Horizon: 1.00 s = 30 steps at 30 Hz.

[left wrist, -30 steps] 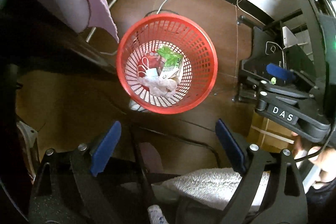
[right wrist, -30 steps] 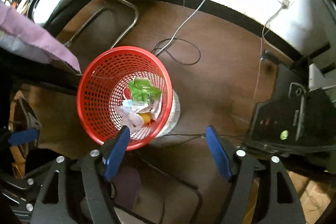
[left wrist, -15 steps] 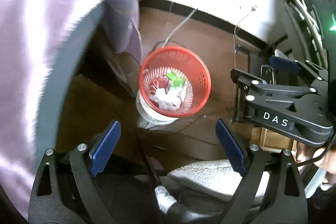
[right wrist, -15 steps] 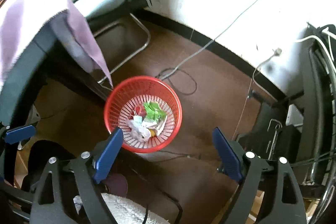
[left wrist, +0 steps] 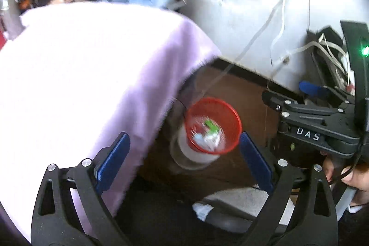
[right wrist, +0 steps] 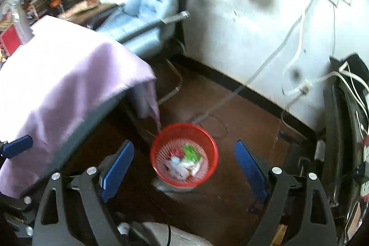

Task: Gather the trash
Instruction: 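Move both open tools back over the table toward the remaining trash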

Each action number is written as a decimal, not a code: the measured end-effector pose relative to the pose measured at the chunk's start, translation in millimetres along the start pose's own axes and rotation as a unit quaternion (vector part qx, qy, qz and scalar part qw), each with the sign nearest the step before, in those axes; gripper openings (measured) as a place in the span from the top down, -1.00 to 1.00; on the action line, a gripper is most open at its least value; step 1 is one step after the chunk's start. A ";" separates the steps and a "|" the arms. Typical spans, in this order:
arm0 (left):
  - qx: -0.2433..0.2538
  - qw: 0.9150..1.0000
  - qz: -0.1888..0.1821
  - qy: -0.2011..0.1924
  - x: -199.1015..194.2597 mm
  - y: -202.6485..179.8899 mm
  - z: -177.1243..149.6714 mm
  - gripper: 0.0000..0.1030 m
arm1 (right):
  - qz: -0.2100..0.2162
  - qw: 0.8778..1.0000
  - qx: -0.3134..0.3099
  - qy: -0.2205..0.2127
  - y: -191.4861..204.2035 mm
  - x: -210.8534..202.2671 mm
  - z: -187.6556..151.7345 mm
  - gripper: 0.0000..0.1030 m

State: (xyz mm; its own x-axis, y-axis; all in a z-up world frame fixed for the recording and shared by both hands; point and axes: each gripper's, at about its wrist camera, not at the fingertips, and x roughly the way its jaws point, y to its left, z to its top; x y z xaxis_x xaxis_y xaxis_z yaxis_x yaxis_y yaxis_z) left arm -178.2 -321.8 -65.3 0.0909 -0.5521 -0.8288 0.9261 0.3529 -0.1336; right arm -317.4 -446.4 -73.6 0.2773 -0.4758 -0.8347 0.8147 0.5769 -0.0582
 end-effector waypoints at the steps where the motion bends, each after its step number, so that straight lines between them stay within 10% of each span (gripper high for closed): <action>1: -0.009 1.000 -0.007 -0.016 -15.5 7.8 0.4 -0.81 | 0.005 1.000 -0.004 -0.009 6.5 -6.9 2.7 -0.72; 12: -0.017 0.992 -0.041 -0.115 -122.6 52.8 -6.4 -0.87 | 0.087 0.992 -0.052 -0.081 79.3 -70.4 35.2 -0.78; 30: -0.191 0.964 0.061 -0.176 -215.2 230.3 -7.1 -0.87 | 0.233 0.952 -0.163 -0.115 250.5 -127.0 99.2 -0.88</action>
State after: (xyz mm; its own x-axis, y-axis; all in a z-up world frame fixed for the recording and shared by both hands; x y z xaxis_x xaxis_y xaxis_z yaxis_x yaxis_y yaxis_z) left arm 12.9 -116.4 78.4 0.3723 -0.6874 -0.6236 0.7041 0.6470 -0.2927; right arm -98.0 -307.3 72.2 0.7050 -0.2282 -0.6715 0.3850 0.9183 0.0921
